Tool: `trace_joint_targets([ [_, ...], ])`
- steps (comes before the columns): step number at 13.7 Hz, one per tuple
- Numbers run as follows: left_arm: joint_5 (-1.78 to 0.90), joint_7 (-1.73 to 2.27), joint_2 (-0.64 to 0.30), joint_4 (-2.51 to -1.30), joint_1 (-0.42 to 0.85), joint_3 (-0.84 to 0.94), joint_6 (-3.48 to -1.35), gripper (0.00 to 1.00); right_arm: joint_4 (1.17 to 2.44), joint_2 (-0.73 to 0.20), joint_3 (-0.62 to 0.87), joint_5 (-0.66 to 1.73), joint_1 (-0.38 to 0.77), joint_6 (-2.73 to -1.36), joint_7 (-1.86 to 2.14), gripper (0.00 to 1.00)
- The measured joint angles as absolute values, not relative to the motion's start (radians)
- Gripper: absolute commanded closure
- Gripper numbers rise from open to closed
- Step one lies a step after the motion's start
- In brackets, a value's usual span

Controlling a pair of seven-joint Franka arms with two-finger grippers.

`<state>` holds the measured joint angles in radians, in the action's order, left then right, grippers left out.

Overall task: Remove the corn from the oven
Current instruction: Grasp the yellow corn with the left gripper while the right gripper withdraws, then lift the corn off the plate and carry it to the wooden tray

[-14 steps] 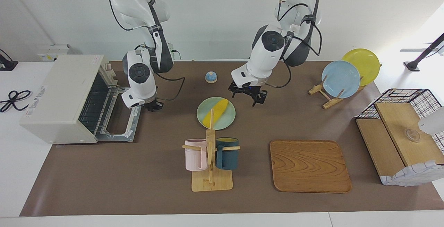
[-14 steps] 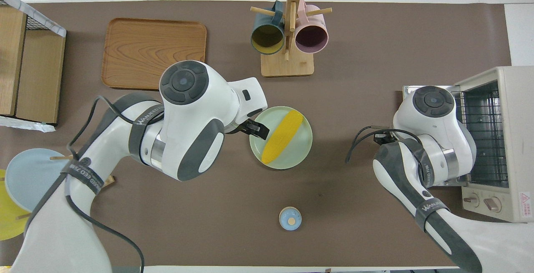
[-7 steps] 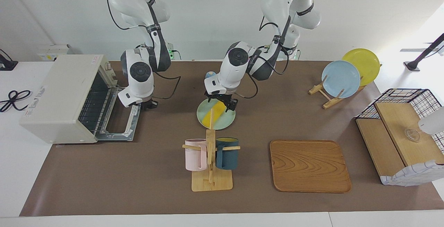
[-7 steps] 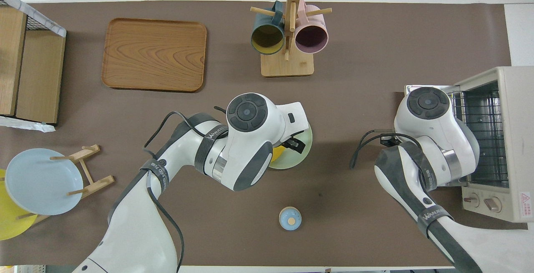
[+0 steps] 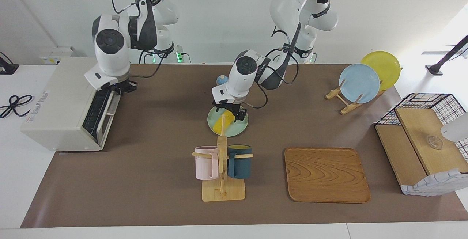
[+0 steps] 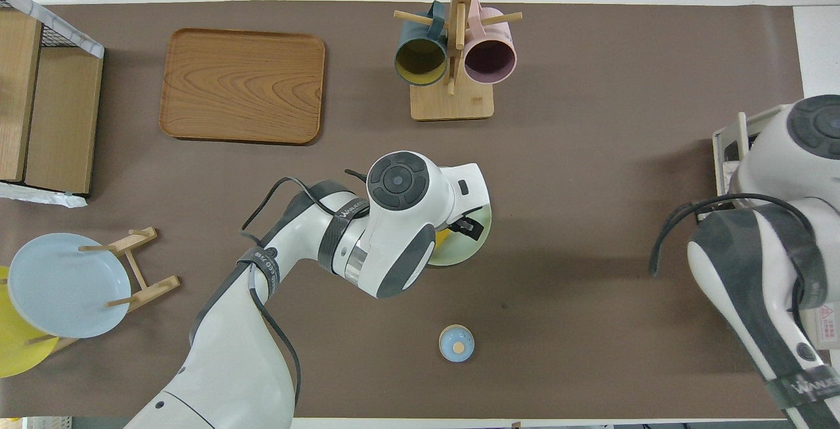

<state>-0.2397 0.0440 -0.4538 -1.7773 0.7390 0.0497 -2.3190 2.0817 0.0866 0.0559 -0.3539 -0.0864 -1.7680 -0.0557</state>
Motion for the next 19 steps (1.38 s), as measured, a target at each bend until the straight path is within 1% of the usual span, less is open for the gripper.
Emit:
trace_joint_targets([
  [1, -0.24, 0.05, -0.457, -1.778, 0.742, 0.05, -2.324, 0.0, 2.079, 0.099, 0.049, -0.357, -0.113, -1.771, -0.02, 0.8],
  [3, -0.24, 0.058, -0.458, -1.778, 0.743, 0.05, -2.327, 0.0, 2.061, 0.102, 0.047, -0.352, -0.12, -1.766, -0.008, 0.79],
  [4, -0.24, 0.06, -0.458, -1.782, 0.744, 0.05, -2.331, 0.11, 2.034, 0.1, 0.051, -0.336, -0.116, -1.744, -0.008, 0.78],
  [5, -0.24, 0.066, -0.458, -1.787, 0.746, 0.05, -2.34, 0.35, 1.984, 0.094, 0.057, -0.314, -0.109, -1.697, -0.008, 0.72],
  [6, -0.24, 0.074, -0.458, -1.79, 0.75, 0.05, -2.346, 0.52, 1.914, 0.086, 0.064, -0.281, -0.103, -1.636, -0.008, 0.67],
  [7, -0.24, 0.082, -0.458, -1.792, 0.752, 0.05, -2.349, 0.74, 1.839, 0.076, 0.067, -0.245, -0.096, -1.577, -0.008, 0.6],
  [8, -0.24, 0.089, -0.458, -1.792, 0.754, 0.05, -2.349, 0.9, 1.765, 0.064, 0.068, -0.208, -0.086, -1.524, -0.008, 0.52],
  [9, -0.24, 0.094, -0.458, -1.792, 0.754, 0.049, -2.349, 1.0, 1.702, 0.054, 0.069, -0.176, -0.075, -1.484, -0.008, 0.43],
  [11, -0.24, 0.1, -0.458, -1.786, 0.752, 0.042, -2.344, 1.0, 1.624, 0.038, 0.07, -0.119, -0.062, -1.442, -0.008, 0.08],
  [12, -0.241, 0.104, -0.457, -1.779, 0.749, 0.037, -2.337, 1.0, 1.61, 0.034, 0.07, -0.1, -0.061, -1.429, -0.008, 0.0],
  [15, -0.242, 0.11, -0.434, -1.739, 0.684, 0.027, -2.264, 1.0, 1.6, 0.027, 0.069, -0.061, -0.061, -1.416, -0.008, 0.0],
  [19, -0.242, 0.11, -0.309, -1.72, 0.507, 0.019, -2.105, 1.0, 1.568, 0.016, 0.066, -0.056, -0.064, -1.416, 0.018, 0.0],
])
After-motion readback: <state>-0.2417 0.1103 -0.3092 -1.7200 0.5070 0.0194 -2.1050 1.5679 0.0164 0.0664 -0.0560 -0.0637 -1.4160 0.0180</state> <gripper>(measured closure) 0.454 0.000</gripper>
